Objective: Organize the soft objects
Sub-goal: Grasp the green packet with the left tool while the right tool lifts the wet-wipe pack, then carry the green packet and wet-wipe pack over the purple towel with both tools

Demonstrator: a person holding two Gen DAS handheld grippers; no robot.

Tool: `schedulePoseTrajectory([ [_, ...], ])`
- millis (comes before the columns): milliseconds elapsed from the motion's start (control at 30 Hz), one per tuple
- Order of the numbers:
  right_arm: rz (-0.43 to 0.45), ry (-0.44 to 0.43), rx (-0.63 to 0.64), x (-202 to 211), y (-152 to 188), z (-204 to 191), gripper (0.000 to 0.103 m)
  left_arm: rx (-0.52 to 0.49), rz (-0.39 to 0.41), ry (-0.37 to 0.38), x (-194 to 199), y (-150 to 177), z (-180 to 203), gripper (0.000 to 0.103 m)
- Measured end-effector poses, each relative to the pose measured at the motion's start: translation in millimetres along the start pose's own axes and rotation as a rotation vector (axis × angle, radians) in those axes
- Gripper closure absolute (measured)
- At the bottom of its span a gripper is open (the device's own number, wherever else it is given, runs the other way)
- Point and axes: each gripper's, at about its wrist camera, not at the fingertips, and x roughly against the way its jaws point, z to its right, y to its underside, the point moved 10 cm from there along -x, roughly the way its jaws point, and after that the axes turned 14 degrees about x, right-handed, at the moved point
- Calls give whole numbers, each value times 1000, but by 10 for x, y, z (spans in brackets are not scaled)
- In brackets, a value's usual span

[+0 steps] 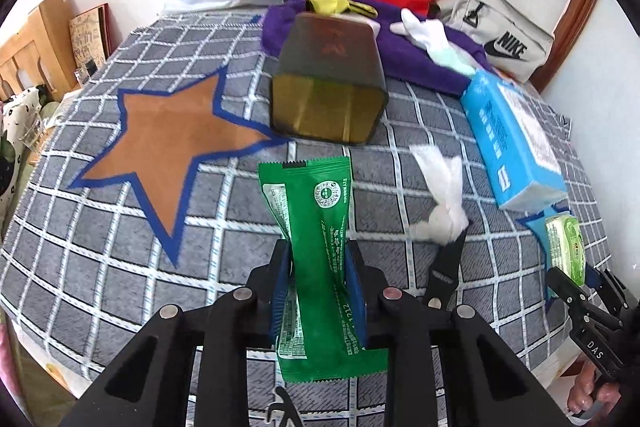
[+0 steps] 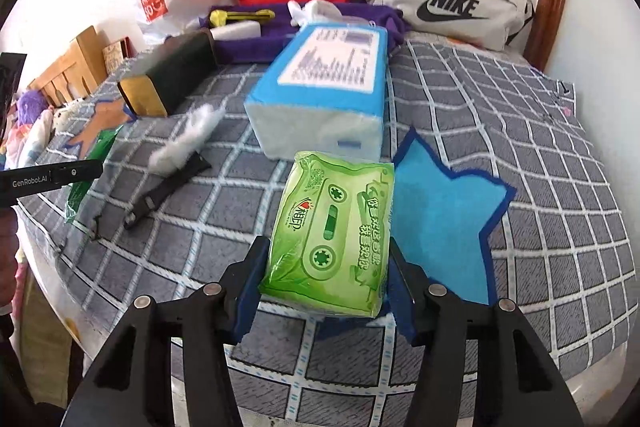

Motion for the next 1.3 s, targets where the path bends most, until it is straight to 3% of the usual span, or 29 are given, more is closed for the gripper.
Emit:
schedulePoseTrajectory([
  [167, 32, -46, -22, 85, -175, -18, 48, 21, 19, 12, 117, -136, -21, 77],
  [767, 107, -8, 25, 233, -892, 160, 48, -3, 100, 51, 387, -748, 233, 77],
  [1300, 143, 60, 36, 61, -1565, 473, 48, -12, 154, 28, 354, -1337, 340, 77],
])
